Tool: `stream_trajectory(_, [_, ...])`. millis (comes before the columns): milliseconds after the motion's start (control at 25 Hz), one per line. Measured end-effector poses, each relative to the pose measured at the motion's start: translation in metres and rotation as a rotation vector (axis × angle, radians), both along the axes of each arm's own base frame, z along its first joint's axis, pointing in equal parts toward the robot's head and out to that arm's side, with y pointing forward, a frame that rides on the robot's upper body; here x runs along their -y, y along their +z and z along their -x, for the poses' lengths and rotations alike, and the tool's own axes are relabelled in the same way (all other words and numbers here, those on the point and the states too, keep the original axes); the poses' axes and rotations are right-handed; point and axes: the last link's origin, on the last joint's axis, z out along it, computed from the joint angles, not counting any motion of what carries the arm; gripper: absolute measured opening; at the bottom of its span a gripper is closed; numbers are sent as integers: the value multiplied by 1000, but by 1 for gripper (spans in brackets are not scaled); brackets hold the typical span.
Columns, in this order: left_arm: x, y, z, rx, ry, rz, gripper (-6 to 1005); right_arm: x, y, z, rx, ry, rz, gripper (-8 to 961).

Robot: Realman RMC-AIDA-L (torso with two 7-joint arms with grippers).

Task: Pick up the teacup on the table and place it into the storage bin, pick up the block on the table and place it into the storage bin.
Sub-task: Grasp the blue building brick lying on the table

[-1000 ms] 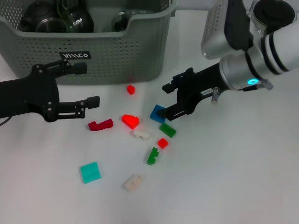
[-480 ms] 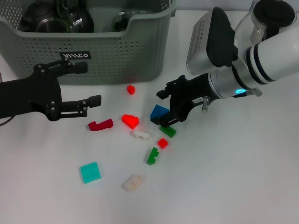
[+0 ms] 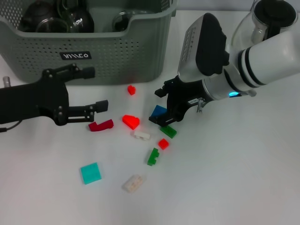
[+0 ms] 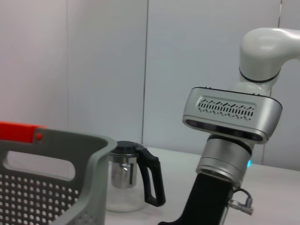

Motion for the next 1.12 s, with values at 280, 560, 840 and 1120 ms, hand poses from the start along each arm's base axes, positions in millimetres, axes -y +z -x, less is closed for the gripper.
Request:
stream_trajectory(280, [-1,-5,-1,-6,-3,30,875,1,-6,0,0,6,-17,797])
stream_trajectory(560, [-5,-6,0,-17,5,24,875,1,-7,-3,-9,-20,-22,797])
stream_trajectory(840, [-5,-7,-2,-13,-1,37,875,1,-8,-7,-15,-51,-25,797])
stream_trajectory(1120, [-4,-7,-1,-10,2,40,875,2,-9,-11,-20,-69,-32,759])
